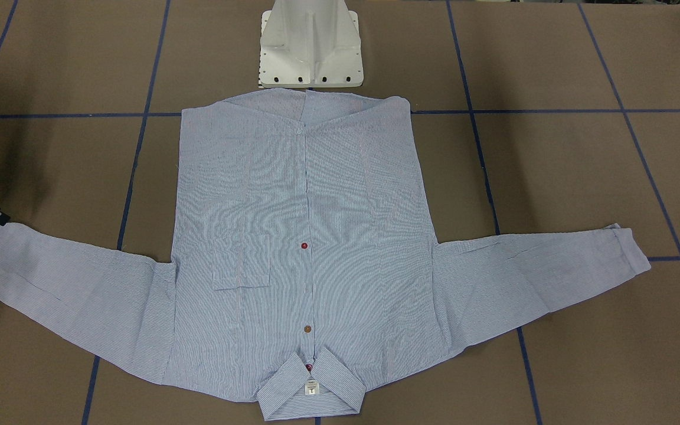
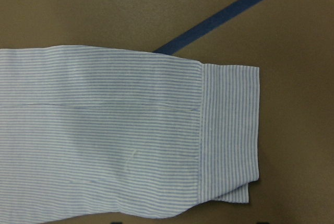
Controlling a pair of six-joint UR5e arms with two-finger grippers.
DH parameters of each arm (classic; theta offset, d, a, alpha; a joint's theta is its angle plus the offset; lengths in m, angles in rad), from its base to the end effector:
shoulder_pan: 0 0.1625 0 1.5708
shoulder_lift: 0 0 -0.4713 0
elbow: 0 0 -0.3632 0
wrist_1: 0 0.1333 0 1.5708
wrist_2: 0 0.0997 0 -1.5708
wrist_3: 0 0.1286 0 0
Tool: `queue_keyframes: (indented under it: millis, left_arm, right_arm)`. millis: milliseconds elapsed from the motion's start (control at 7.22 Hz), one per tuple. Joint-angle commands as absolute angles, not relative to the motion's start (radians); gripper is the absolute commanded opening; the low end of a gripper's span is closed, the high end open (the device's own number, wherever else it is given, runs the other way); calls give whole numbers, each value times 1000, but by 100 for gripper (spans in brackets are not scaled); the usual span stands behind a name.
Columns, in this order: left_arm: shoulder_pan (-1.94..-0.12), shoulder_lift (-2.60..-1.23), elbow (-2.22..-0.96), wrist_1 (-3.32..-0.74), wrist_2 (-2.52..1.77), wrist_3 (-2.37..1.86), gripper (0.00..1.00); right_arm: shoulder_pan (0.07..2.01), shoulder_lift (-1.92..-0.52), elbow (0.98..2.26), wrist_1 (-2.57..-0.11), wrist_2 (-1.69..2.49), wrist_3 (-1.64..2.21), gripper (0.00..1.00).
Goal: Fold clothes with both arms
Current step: 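Reach the right gripper to the nearby sleeve cuff and grasp it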
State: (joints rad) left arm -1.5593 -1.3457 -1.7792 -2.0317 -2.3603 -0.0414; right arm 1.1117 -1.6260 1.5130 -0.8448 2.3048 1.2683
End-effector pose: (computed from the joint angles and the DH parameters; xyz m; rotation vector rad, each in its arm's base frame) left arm -0.0375 -0.3874 0.6669 0.3999 0.7867 0.1474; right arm -0.1666 -0.4435 0.6948 -0.1618 -0.9156 0.5263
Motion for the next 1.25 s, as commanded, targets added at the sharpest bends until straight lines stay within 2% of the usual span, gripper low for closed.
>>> queue_keyframes:
  millis: [0,831,1108]
  left_arm:
    - [-1560,-1347,-1779,-2033,-2361,-41,100]
    - [-1560,-1347,-1787,-2033,-2361,-41,100]
    - [-1560,-1347,-1790,-2033,-2361,-41,100]
  right_arm:
    - [1111,-1603,1468,-842,2303,1276,89]
    - [1077,-1585,1419,-841,2252,1281,83]
    - [1078,-1591,1427,-836,2252,1284,73]
